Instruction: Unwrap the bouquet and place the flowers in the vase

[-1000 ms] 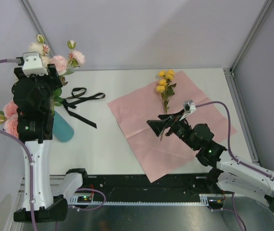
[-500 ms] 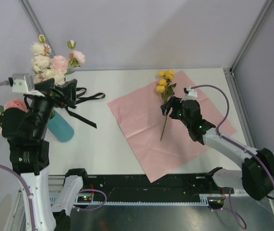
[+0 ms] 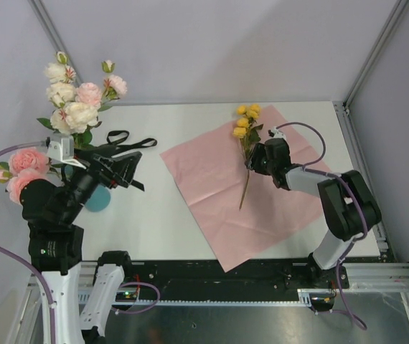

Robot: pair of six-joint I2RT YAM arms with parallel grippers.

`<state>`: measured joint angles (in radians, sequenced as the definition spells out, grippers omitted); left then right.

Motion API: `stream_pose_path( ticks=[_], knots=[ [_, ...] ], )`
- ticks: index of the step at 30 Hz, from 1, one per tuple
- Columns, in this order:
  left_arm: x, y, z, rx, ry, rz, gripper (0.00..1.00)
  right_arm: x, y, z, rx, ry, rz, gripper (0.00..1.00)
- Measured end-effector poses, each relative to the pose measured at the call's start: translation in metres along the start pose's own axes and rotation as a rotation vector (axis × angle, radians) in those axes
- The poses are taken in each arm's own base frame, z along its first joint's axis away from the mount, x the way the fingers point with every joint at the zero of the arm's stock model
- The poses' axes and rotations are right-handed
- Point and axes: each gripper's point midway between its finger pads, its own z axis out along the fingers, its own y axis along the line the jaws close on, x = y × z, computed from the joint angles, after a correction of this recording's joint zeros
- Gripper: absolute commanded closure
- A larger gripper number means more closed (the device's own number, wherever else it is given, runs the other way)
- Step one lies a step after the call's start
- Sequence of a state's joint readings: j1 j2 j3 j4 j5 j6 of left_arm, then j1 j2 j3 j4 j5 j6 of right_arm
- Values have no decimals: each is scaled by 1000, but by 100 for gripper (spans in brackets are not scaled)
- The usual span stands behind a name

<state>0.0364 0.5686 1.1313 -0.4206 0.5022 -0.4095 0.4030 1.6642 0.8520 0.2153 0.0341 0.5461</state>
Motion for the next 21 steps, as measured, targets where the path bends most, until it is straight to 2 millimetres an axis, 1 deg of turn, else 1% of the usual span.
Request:
stream_pose_path(
  ticks=[2, 4, 7, 10, 12, 13, 18, 20, 21],
  knots=[
    [7, -1, -1, 11, 16, -10, 4, 5, -8, 11, 4, 27, 12, 53],
    [10, -2, -4, 14, 18, -12, 4, 11, -13, 20, 2, 56, 22, 56],
    [8, -6, -7, 21, 7, -7, 4, 22, -12, 30, -25, 104, 29, 65],
    [8, -6, -8, 22, 5, -10, 4, 26, -8, 35, -55, 124, 28, 84],
    [8, -6, -8, 21, 6, -13, 4, 27, -4, 36, -74, 129, 28, 95],
    [8, -6, -8, 22, 6, -14, 4, 27, -3, 35, -80, 131, 29, 97],
    [9, -8, -8, 28, 9, -22, 4, 23, 1, 33, -102, 129, 21, 100],
    [10, -10, -8, 40, 17, -29, 4, 17, 7, 26, -120, 123, 12, 100],
    [11, -11, -8, 45, 20, -30, 4, 11, 13, 21, -135, 111, 8, 100]
  ],
)
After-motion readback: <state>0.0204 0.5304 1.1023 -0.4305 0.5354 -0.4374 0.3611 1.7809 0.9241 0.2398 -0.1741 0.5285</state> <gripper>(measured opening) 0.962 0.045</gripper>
